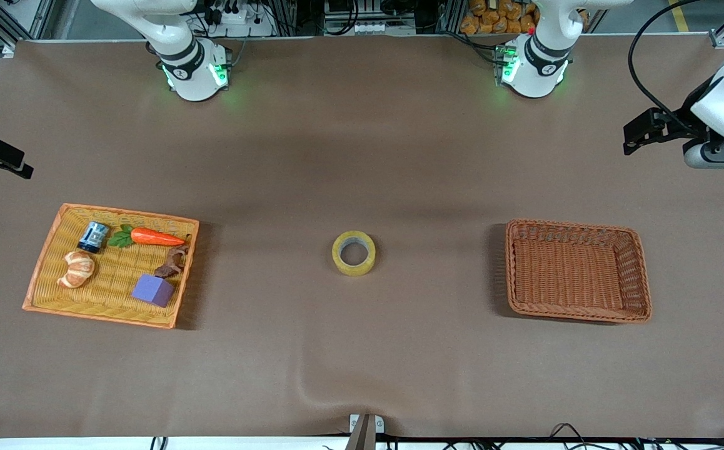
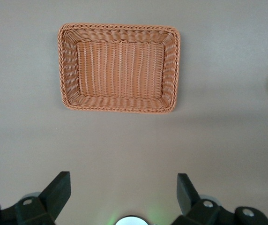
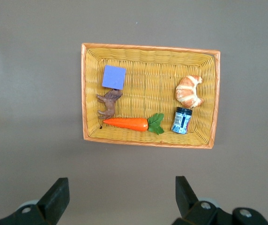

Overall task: Transfer tape with both arms
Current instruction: 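Reach the left gripper to the tape roll at mid-table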

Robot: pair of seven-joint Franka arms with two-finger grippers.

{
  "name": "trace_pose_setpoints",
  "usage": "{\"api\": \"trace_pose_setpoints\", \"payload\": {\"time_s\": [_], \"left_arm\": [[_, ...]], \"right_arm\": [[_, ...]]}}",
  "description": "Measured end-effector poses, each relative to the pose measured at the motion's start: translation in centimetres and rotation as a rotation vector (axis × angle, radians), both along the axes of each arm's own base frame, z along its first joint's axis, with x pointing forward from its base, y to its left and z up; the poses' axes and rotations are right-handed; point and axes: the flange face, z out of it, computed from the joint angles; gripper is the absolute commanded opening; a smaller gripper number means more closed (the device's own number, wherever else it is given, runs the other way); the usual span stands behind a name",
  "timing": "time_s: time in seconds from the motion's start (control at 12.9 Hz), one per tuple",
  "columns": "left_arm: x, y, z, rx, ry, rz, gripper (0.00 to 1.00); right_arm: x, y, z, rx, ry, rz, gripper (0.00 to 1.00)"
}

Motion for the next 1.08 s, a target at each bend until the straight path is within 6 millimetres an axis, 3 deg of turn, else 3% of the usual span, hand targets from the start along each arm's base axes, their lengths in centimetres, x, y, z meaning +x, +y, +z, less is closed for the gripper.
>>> {"api": "trace_pose_setpoints", "payload": {"time_s": [0.31, 0.46, 0.62, 0.85, 1.08], "left_arm": [[0.0, -0.2, 0.0, 0.000, 0.000, -0.003, 1.00], [-0.1, -1.6, -0.2, 0.000, 0.004, -0.027, 1.00], [-0.2, -4.8, -0.9, 0.002, 0.012, -0.052, 1.00], [0.1, -11.6, -2.5, 0.007, 0.016, -0.070, 1.00], [1.5, -18.9, -7.0, 0.000, -0.010, -0.058, 1.00]], "right_arm": [[-0.1, 1.2, -0.4, 0.001, 0.003, 0.021, 1.00], [-0.1, 1.5, -0.3, 0.001, 0.004, 0.027, 1.00], [-0.3, 1.5, -0.2, 0.002, 0.008, 0.027, 1.00], [-0.5, 1.8, 0.2, 0.002, 0.005, 0.032, 1.00], [-0.6, 1.9, 0.3, 0.002, 0.006, 0.034, 1.00]]}}
